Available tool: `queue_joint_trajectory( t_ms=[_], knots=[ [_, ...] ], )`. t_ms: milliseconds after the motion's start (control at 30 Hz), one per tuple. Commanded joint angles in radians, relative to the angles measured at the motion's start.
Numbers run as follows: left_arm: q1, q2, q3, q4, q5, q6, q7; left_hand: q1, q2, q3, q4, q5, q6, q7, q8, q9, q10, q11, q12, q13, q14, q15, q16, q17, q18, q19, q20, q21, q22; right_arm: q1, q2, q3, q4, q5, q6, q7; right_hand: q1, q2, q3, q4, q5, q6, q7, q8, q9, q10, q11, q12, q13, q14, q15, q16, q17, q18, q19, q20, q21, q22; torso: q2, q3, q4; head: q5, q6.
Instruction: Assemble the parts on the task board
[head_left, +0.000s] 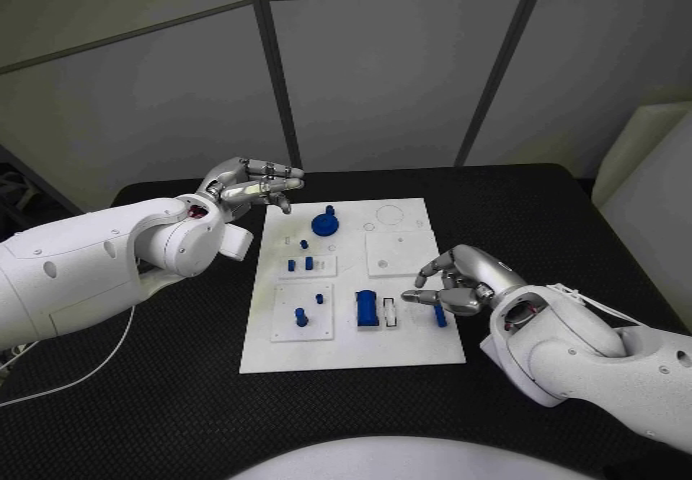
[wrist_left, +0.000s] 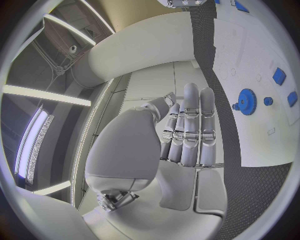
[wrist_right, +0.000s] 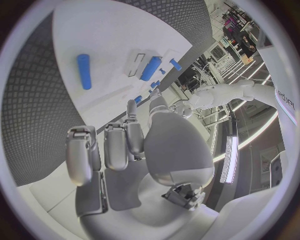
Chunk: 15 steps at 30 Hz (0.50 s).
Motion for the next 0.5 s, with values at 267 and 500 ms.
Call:
queue_joint_trajectory(
  t_ms=[267, 500],
  knots=[
    [0.001, 0.005, 0.000, 0.002, 0.004, 0.008, 0.010, 0.002, 0.003, -0.003, -0.003, -0.005, -0.001, -0.003, -0.005, -0.001, 0.001, 0.002, -0.002, -0.001, -0.006, 0.000, -0.007, -0.001, -0.011, -0.005, 0.001, -0.005, -0.002, 0.001, -0.072, 0.004, -0.015, -0.086, 0.158, -0.051, 0.023, 0.017, -0.033, 0.008, 0.046, 0.016, 0.001, 0.001, -0.104, 0.000, 0.008, -0.011, 0.030, 0.046, 0.009, 0.001, 0.013, -0.007, 0.104, 0.013, 0.003, 0.263, 0.000, 0.0017, -0.0043, -0.025, 0.007],
    [-0.002, 0.005, 0.000, 0.002, 0.004, 0.010, 0.010, 0.002, 0.003, -0.003, -0.003, -0.005, -0.001, -0.003, -0.005, -0.001, 0.001, 0.002, -0.002, -0.001, -0.006, 0.000, -0.007, -0.001, -0.011, -0.005, 0.001, -0.005, -0.002, -0.001, -0.055, 0.004, -0.030, -0.147, 0.218, -0.113, 0.008, 0.012, -0.055, 0.028, 0.046, 0.054, -0.007, 0.007, -0.115, 0.000, 0.003, -0.017, 0.028, 0.045, 0.004, -0.002, 0.010, -0.007, 0.104, 0.010, 0.003, 0.263, 0.000, -0.0007, 0.0009, -0.036, 0.004]
  ],
)
